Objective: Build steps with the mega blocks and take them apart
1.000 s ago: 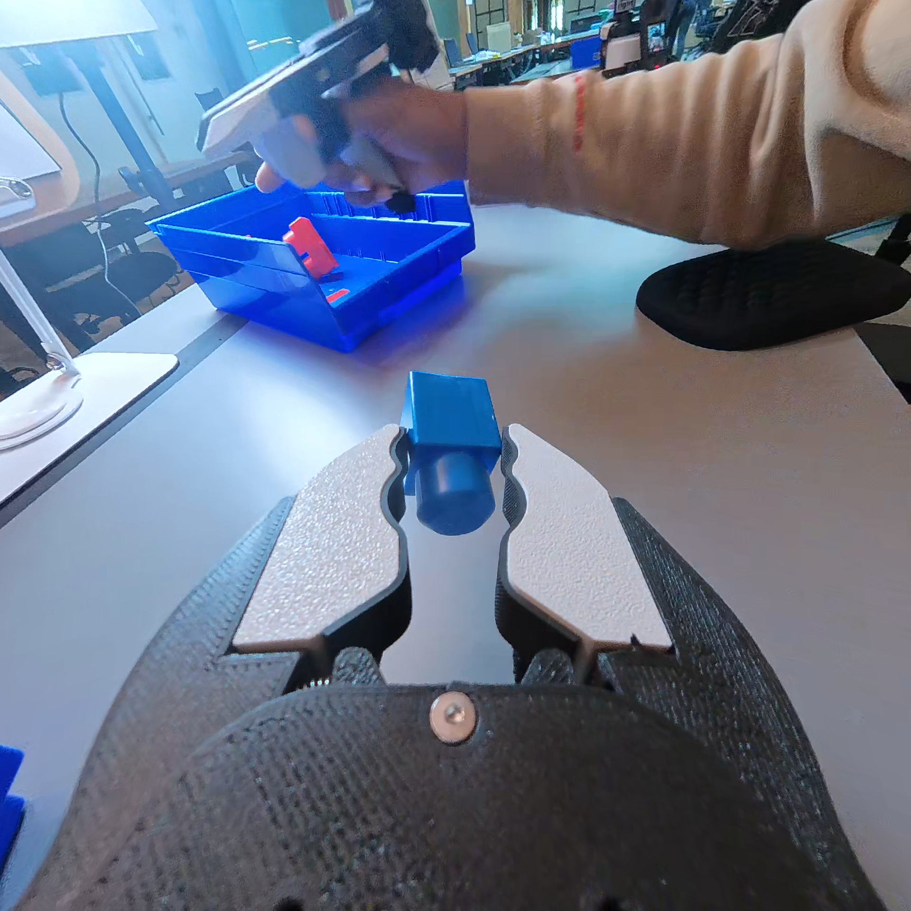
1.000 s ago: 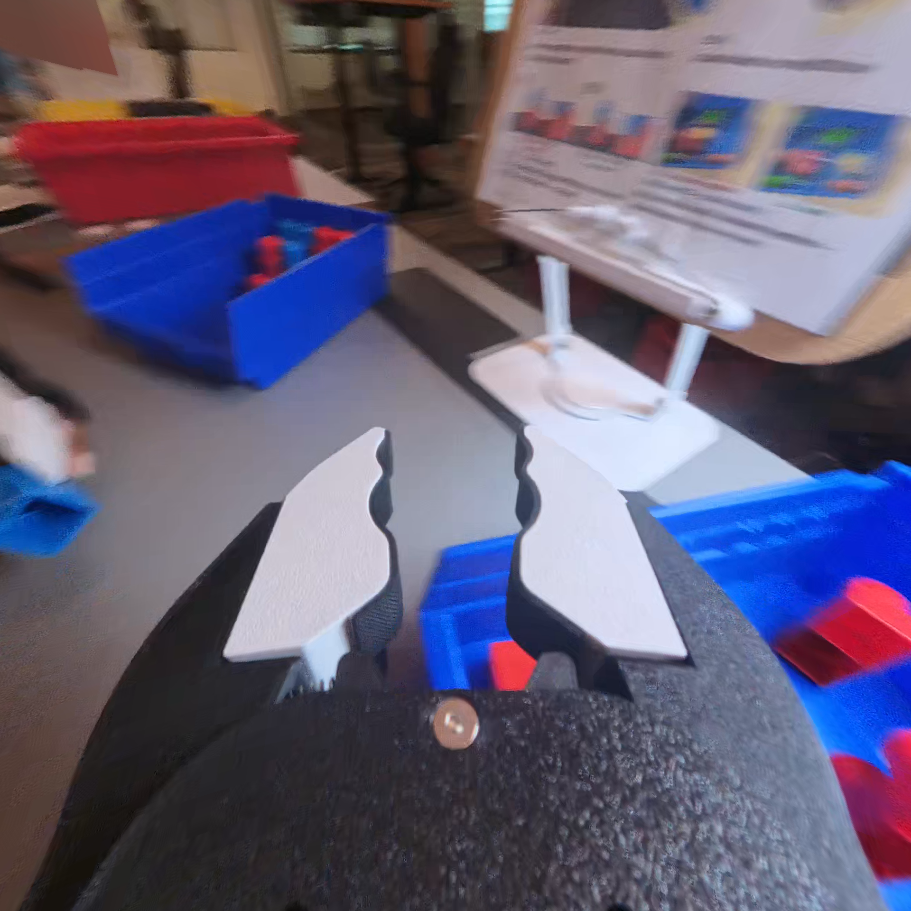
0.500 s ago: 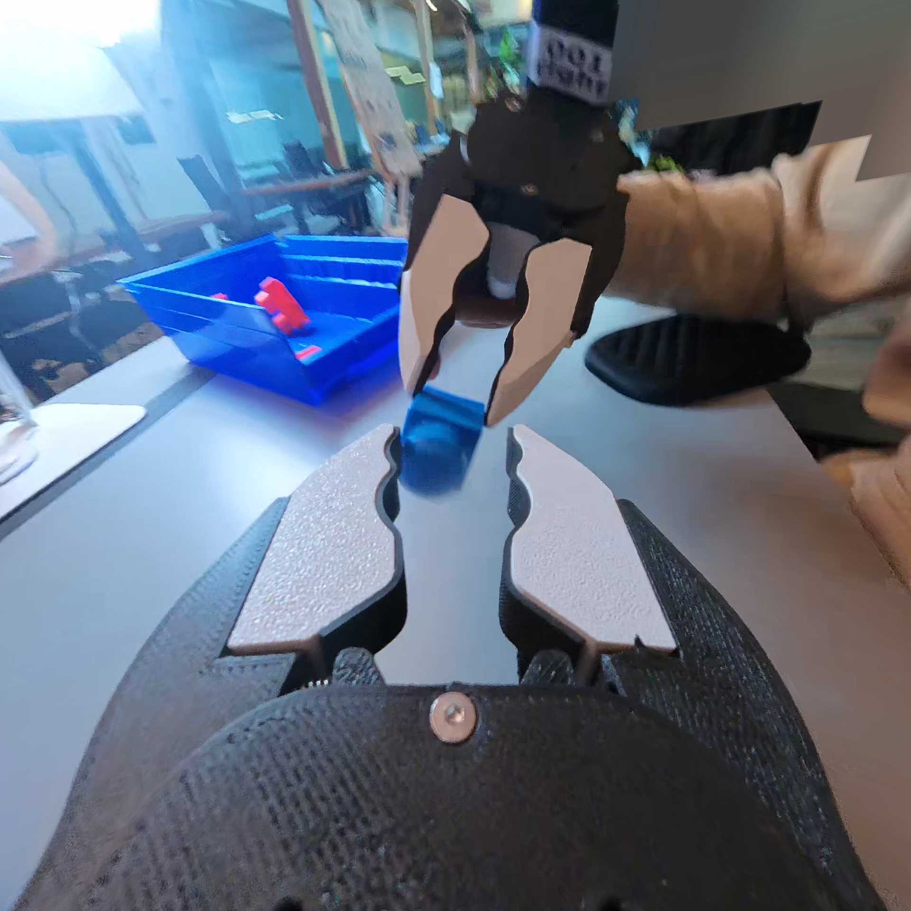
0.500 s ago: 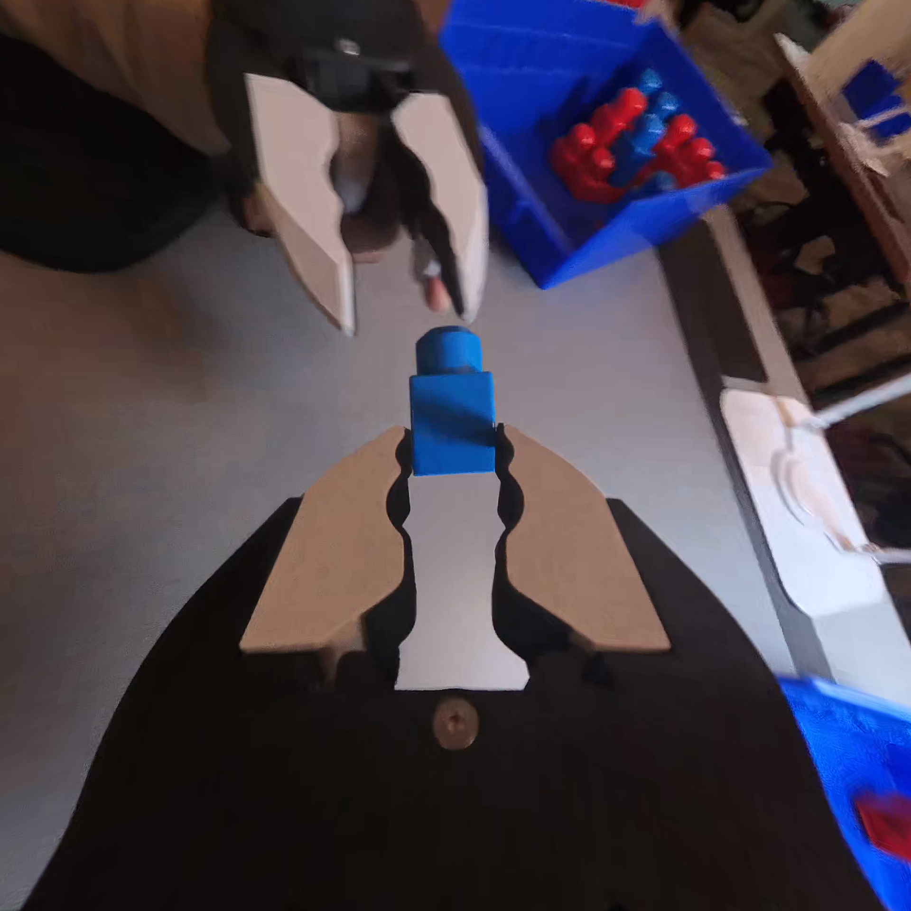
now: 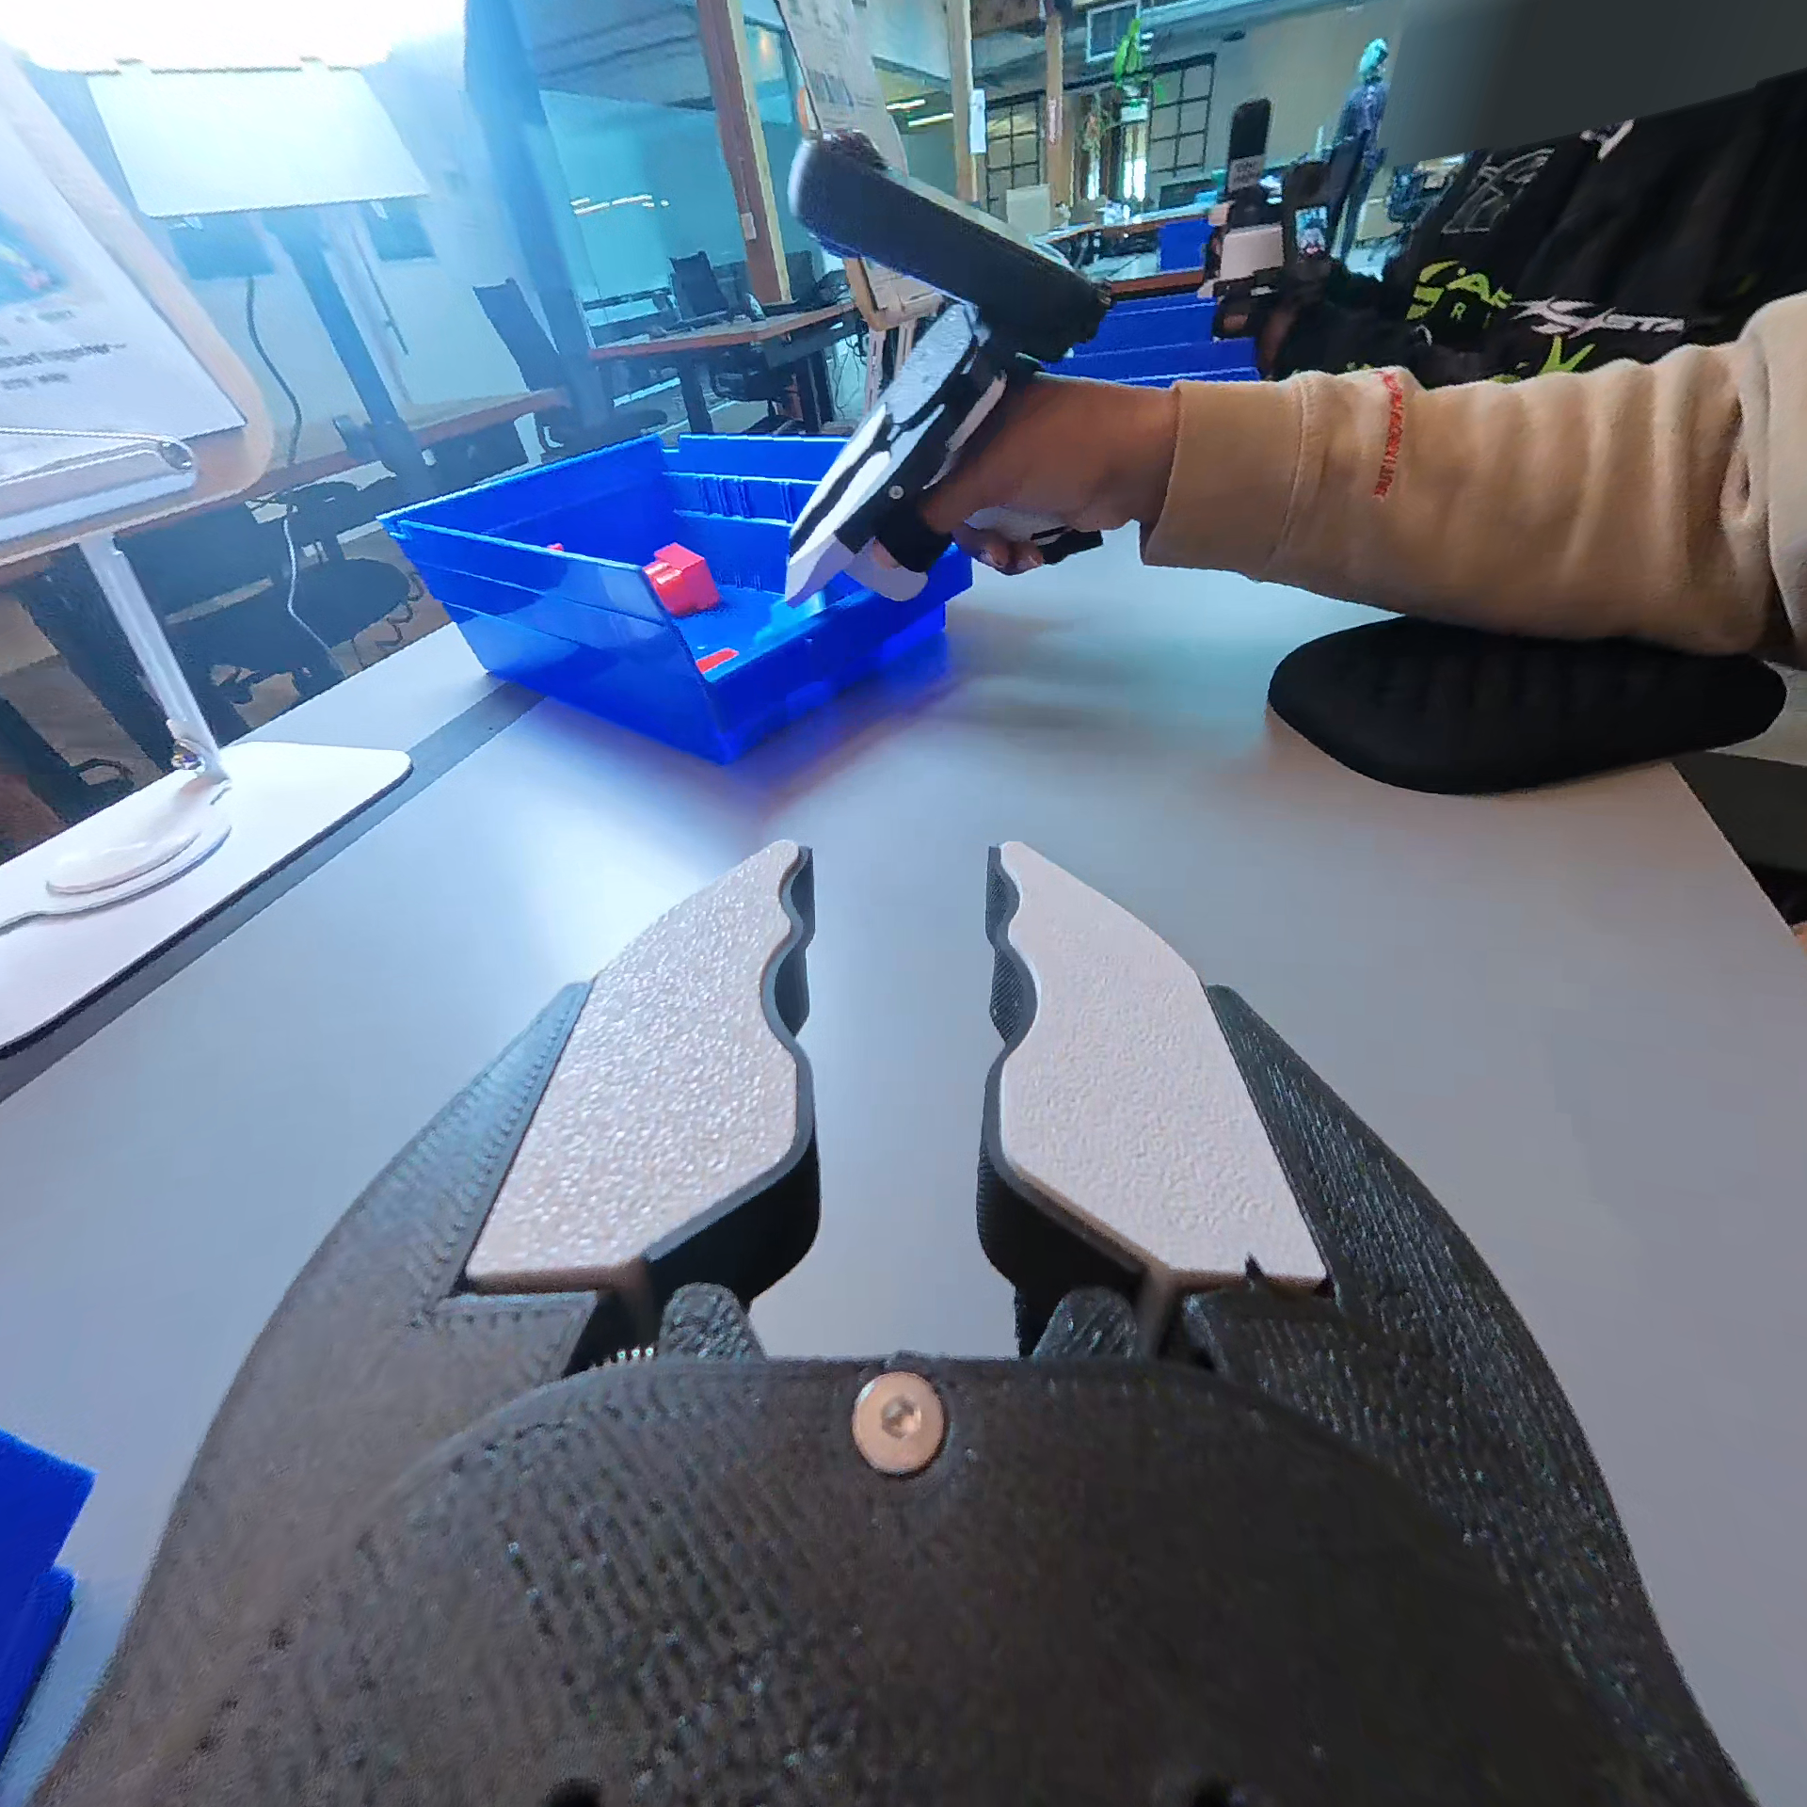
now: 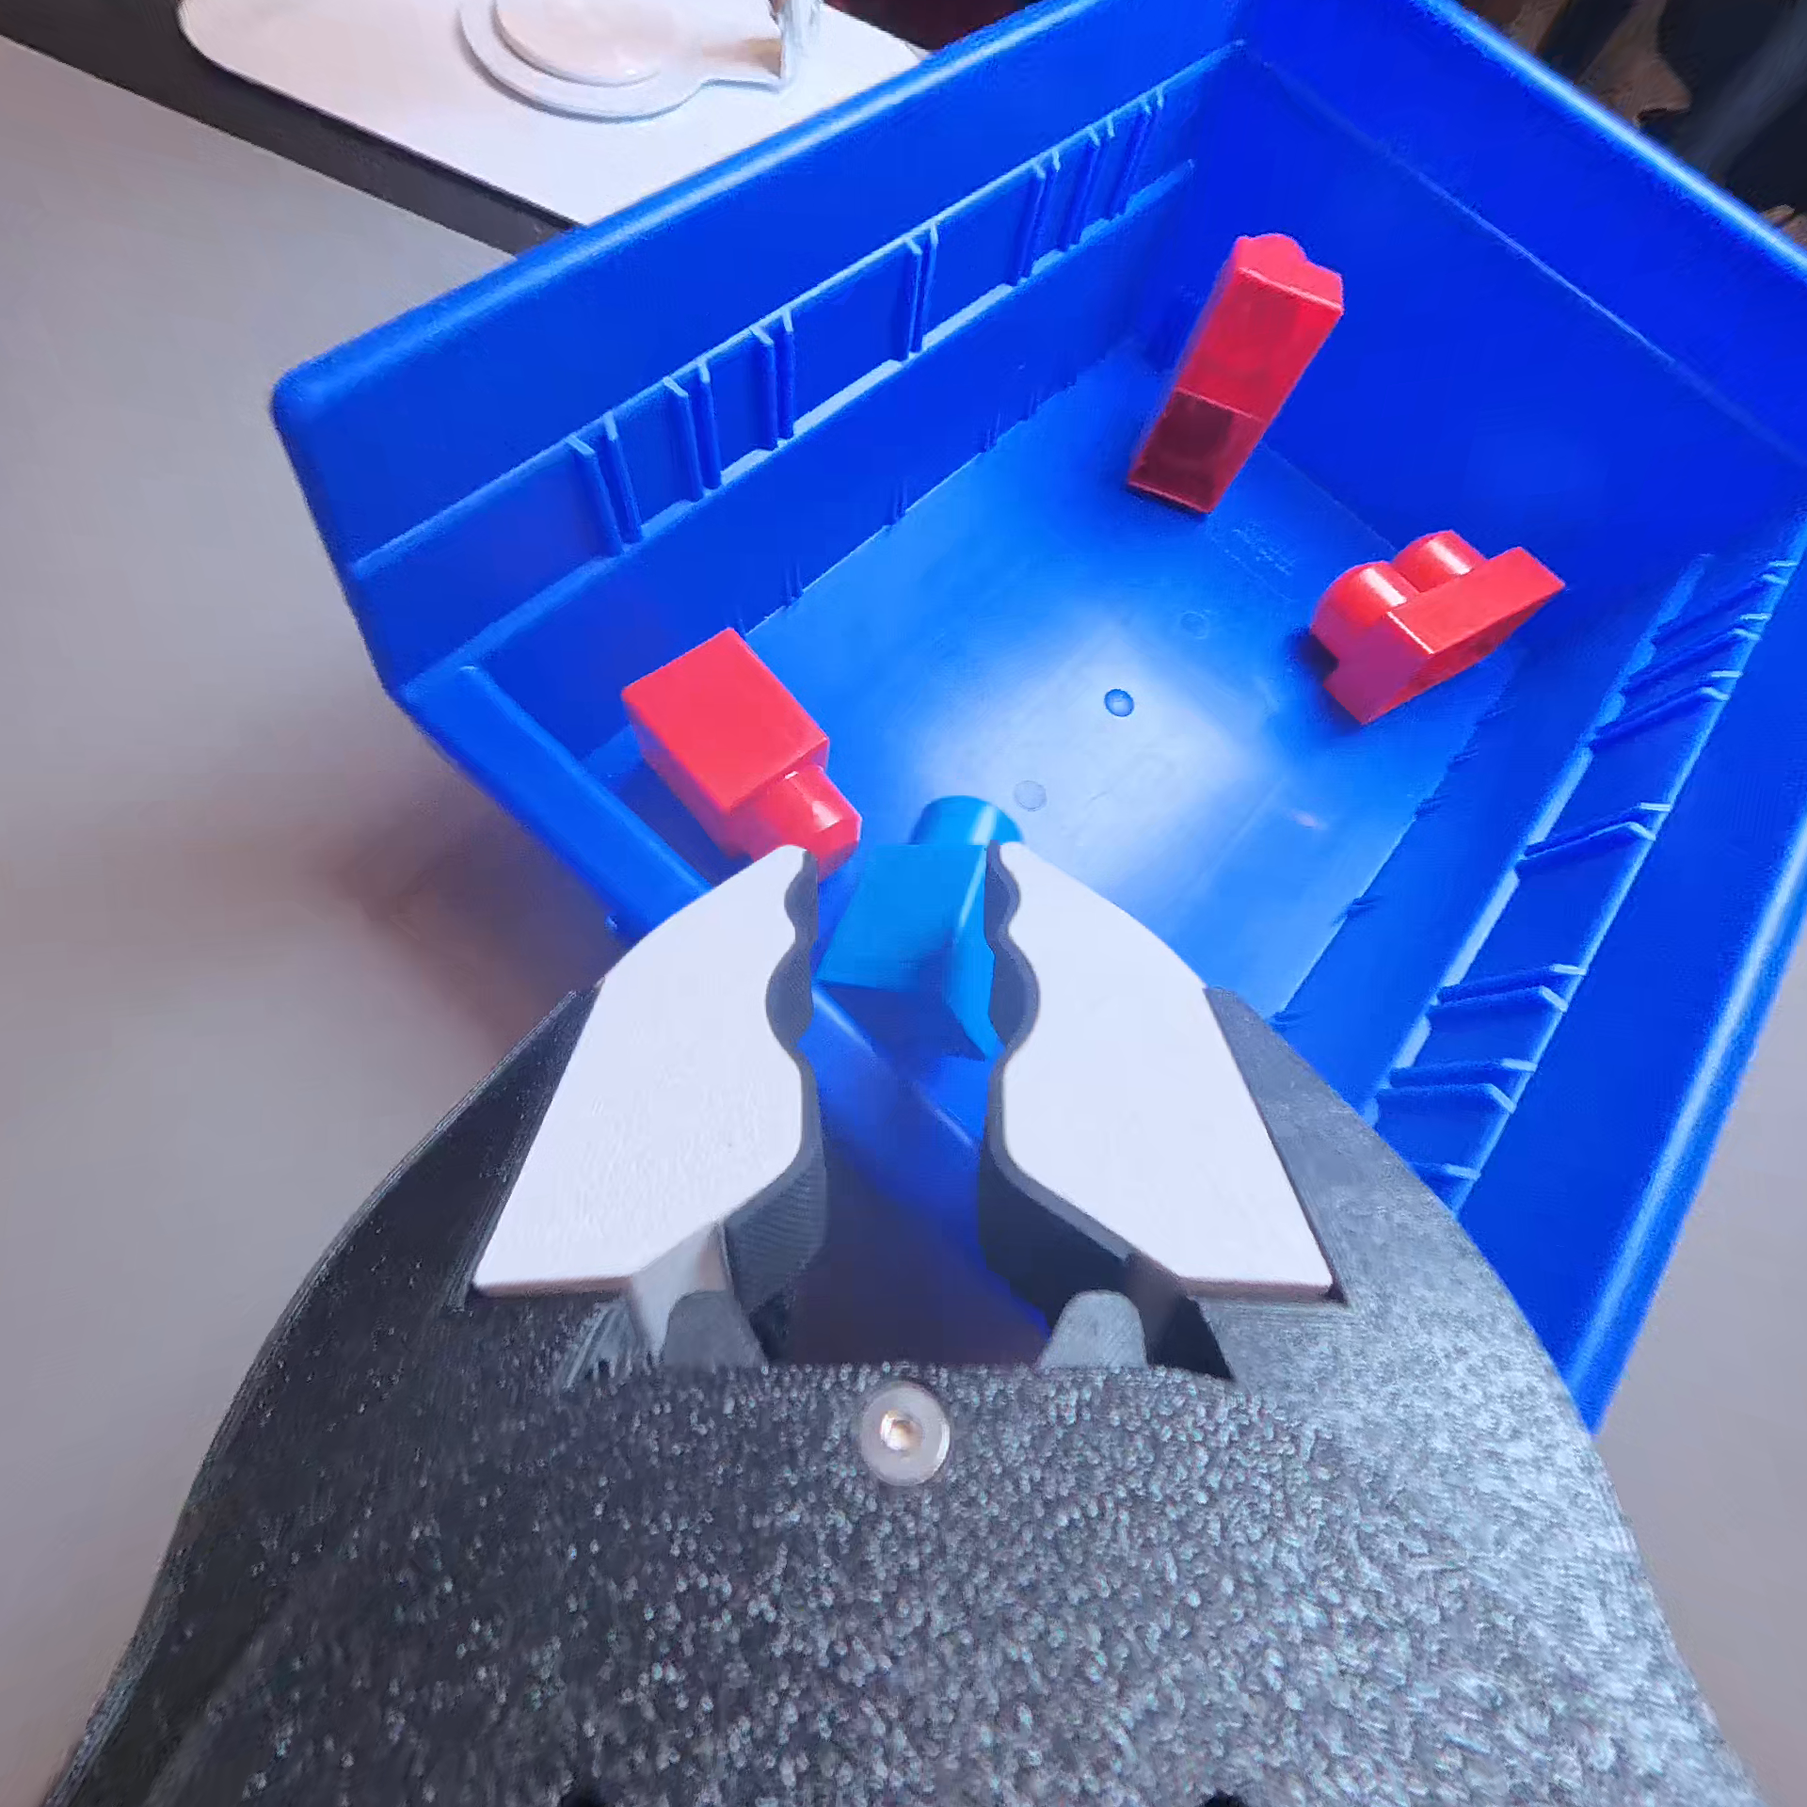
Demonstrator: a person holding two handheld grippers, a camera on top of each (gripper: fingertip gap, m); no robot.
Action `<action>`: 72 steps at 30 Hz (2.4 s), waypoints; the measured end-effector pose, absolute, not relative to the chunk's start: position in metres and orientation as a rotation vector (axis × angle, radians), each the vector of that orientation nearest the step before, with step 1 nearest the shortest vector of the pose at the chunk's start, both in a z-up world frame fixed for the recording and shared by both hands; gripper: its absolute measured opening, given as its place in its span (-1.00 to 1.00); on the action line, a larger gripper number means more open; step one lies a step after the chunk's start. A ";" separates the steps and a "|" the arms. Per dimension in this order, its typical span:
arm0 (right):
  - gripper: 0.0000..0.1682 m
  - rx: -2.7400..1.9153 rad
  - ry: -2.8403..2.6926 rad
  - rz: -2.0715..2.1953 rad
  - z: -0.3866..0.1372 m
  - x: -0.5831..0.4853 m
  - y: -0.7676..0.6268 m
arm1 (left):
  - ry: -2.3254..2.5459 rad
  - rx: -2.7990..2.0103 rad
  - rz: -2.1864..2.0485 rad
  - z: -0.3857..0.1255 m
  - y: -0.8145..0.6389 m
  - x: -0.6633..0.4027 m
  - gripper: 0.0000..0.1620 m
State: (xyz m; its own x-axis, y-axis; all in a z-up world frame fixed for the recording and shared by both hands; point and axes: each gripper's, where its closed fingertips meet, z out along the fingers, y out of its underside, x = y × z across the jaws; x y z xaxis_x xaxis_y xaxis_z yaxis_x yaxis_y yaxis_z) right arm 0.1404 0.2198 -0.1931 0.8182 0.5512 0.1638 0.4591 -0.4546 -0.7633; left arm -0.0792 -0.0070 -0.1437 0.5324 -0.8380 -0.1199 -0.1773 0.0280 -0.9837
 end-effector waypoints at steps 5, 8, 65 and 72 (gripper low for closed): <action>-0.54 -1.962 -0.774 0.275 -0.157 0.129 0.203 | 0.839 -1.490 -0.595 -0.133 0.006 -0.099 -0.58; -0.54 -1.820 -0.810 0.422 -0.125 0.116 0.174 | 0.753 -1.484 -0.462 -0.109 0.022 -0.134 -0.56; -0.48 -1.263 -0.794 2.440 -0.058 -0.019 -0.055 | 1.051 -1.036 -1.051 -0.053 -0.061 -0.030 -0.55; -0.55 -1.373 -0.896 2.317 -0.075 -0.024 -0.055 | 1.212 -1.093 -0.604 -0.076 -0.053 -0.031 -0.45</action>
State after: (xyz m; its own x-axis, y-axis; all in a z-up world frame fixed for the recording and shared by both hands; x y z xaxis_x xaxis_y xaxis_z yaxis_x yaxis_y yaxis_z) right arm -0.0244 -0.0548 -0.0745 -0.4973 0.5418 -0.6776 0.0552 -0.7597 -0.6479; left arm -0.0307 -0.0528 -0.0759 0.2923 -0.8535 -0.4315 -0.1688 0.3980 -0.9017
